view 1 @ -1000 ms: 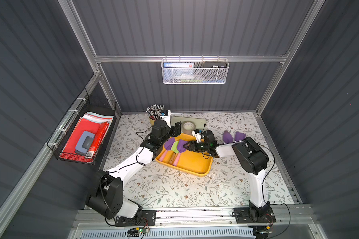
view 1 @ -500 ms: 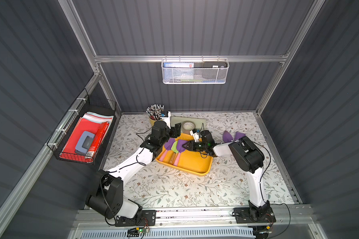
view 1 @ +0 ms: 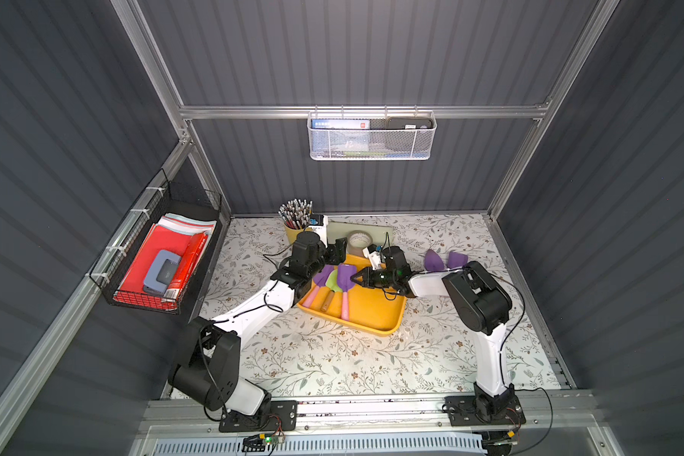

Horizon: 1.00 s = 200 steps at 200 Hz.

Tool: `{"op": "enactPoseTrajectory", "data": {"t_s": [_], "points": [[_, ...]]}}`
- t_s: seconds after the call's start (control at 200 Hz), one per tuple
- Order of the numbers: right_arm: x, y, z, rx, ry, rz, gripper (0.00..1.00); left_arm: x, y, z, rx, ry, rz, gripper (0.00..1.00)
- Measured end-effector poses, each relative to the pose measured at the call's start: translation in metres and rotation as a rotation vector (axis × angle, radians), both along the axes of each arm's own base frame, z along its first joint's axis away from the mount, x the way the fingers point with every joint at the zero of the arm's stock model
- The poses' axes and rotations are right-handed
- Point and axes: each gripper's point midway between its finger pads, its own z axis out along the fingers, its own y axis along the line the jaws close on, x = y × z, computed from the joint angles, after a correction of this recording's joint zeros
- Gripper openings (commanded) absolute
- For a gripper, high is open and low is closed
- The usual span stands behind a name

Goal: Take the shovel out of the storage box
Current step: Pick up the shovel from the storage box, then place the shovel at the center of the board.

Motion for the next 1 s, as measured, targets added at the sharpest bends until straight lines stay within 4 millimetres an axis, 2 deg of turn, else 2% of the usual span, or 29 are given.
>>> {"op": "enactPoseTrajectory", "data": {"t_s": [0.105,0.225,0.305,0.395,0.455,0.52,0.645,0.705,0.861,1.001], "points": [[-0.004,-0.006,0.028,-0.013,-0.044,-0.006,0.00,0.002,0.005,0.001,-0.002,-0.004,0.011,0.74],[-0.006,-0.019,0.075,-0.029,-0.143,-0.029,0.00,0.005,0.013,0.005,-0.004,-0.014,0.033,0.74],[-0.007,-0.035,0.106,-0.057,-0.219,-0.072,0.00,0.002,0.017,0.013,-0.012,-0.034,0.042,0.74],[-0.008,-0.060,0.130,-0.094,-0.279,-0.134,0.00,-0.001,0.023,0.025,-0.024,-0.061,0.052,0.74],[-0.008,-0.086,0.141,-0.115,-0.304,-0.189,0.00,-0.002,0.024,0.031,-0.031,-0.077,0.054,0.74],[-0.005,-0.125,0.145,-0.146,-0.309,-0.274,0.00,-0.002,0.024,0.034,-0.036,-0.087,0.054,0.74],[0.004,-0.222,0.145,-0.237,-0.296,-0.523,0.00,0.000,0.022,0.027,-0.032,-0.074,0.050,0.74],[0.002,-0.263,0.145,-0.289,-0.298,-0.636,0.00,0.002,0.022,0.022,-0.030,-0.067,0.047,0.74],[-0.010,-0.331,0.148,-0.392,-0.290,-0.837,0.00,0.007,0.015,0.007,-0.027,-0.042,0.022,0.74],[-0.017,-0.396,0.134,-0.499,-0.209,-1.040,0.00,0.009,0.010,-0.004,-0.023,-0.020,0.001,0.75]]}}
